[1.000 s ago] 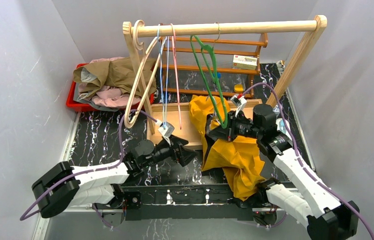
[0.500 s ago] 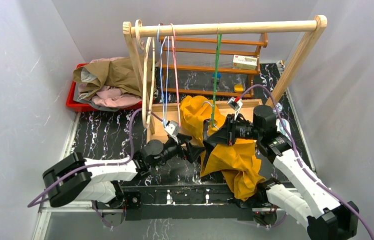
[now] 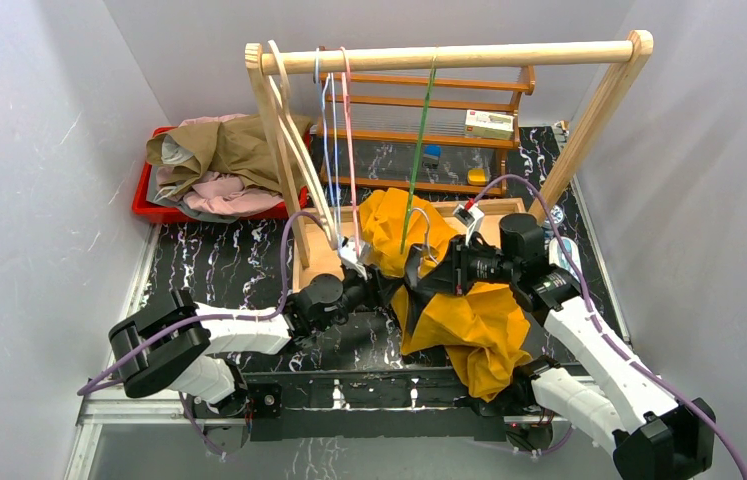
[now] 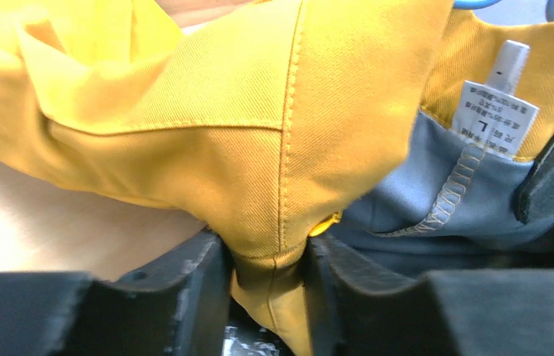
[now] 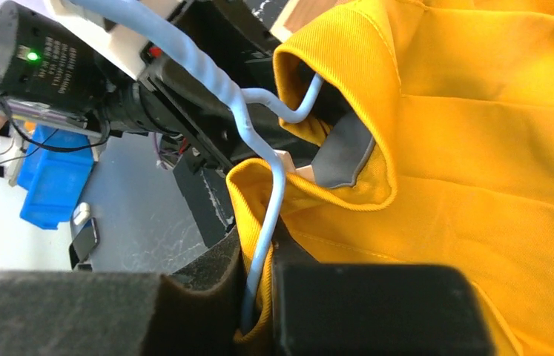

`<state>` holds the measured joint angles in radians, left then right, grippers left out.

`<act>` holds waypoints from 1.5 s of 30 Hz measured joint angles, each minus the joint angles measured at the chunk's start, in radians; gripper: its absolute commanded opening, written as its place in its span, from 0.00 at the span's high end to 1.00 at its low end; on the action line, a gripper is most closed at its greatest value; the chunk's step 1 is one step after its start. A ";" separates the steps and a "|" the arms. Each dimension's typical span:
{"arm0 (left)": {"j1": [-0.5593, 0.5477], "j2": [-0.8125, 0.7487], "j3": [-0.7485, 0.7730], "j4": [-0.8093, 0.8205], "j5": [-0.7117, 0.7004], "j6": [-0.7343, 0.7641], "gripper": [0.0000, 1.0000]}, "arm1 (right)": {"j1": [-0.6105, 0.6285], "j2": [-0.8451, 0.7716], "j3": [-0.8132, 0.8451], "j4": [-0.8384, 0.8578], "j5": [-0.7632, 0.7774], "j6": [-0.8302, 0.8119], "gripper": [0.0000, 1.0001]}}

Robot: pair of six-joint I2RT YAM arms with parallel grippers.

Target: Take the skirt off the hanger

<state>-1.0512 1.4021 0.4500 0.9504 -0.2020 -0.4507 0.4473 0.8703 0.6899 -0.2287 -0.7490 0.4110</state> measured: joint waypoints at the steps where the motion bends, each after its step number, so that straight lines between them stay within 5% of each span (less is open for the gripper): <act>1: 0.000 0.000 0.000 0.001 -0.003 0.003 0.79 | 0.000 -0.001 0.000 -0.013 0.013 -0.003 0.77; 9: 0.000 0.000 0.000 -0.002 -0.010 0.022 0.98 | 0.000 0.007 0.117 -0.192 0.214 -0.051 0.32; 14: 0.000 0.000 0.002 -0.013 0.011 0.019 1.00 | 0.000 0.029 0.214 -0.228 0.316 -0.085 0.27; 19: 0.000 0.000 0.037 -0.048 0.038 0.007 1.00 | 0.000 0.058 0.221 -0.212 0.242 -0.131 0.19; 26: 0.000 0.000 0.050 -0.080 0.045 -0.018 1.00 | 0.006 0.055 0.225 -0.300 0.179 -0.285 0.16; 35: 0.000 0.000 0.055 -0.106 0.041 -0.036 1.00 | 0.073 -0.033 0.224 -0.375 0.301 -0.389 0.20; 45: 0.000 0.000 0.056 -0.108 0.042 -0.042 1.00 | 0.172 -0.071 0.098 -0.187 0.173 -0.439 0.34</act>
<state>-1.0512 1.4021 0.5056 0.8425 -0.1604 -0.4931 0.6193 0.7998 0.7876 -0.4152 -0.5758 -0.0284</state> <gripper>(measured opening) 0.112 0.718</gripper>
